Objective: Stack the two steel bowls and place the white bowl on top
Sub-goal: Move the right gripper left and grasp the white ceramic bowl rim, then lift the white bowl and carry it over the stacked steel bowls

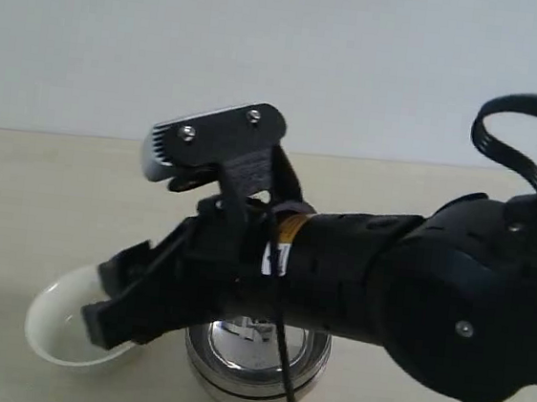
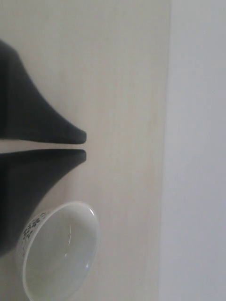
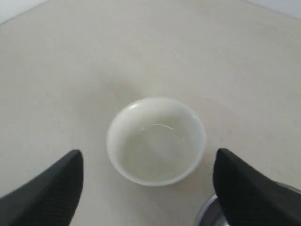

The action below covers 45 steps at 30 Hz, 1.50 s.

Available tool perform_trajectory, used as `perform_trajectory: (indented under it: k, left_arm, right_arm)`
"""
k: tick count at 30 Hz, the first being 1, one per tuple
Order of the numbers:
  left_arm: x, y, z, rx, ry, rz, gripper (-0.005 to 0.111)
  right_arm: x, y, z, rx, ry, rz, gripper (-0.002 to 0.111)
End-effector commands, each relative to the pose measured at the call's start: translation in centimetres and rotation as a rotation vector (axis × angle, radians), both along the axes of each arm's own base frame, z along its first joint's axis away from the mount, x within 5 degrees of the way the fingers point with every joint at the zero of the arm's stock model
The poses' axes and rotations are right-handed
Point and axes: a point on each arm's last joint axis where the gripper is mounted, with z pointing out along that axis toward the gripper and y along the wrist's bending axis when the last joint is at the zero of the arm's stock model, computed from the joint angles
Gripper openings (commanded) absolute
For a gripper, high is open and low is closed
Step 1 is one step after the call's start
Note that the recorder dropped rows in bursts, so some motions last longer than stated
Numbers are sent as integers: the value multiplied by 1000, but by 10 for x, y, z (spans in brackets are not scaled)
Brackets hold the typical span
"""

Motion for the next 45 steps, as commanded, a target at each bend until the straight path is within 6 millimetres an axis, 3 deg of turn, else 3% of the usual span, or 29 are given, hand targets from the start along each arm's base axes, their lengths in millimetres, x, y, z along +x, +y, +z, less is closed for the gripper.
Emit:
perform_trajectory:
  k: [1, 5, 10, 25, 35, 45]
  left_arm:
    - [0, 0, 0, -5, -7, -3, 4]
    - [0, 0, 0, -5, -7, -3, 4]
    - [0, 0, 0, -5, -7, -3, 4]
    - [0, 0, 0, -5, -7, -3, 4]
    - [0, 0, 0, -5, -7, -3, 4]
    - [0, 0, 0, -5, -7, -3, 4]
  right_arm:
    - [-16, 24, 13, -42, -70, 131, 74]
    - [-22, 48, -2, -165, -62, 231, 74]
    - [-15, 73, -28, -237, -65, 275, 74]
    - [8, 121, -91, -344, -108, 340, 74]
    - [31, 122, -108, -362, -85, 296, 74]
    - [33, 122, -128, -392, -66, 295, 74]
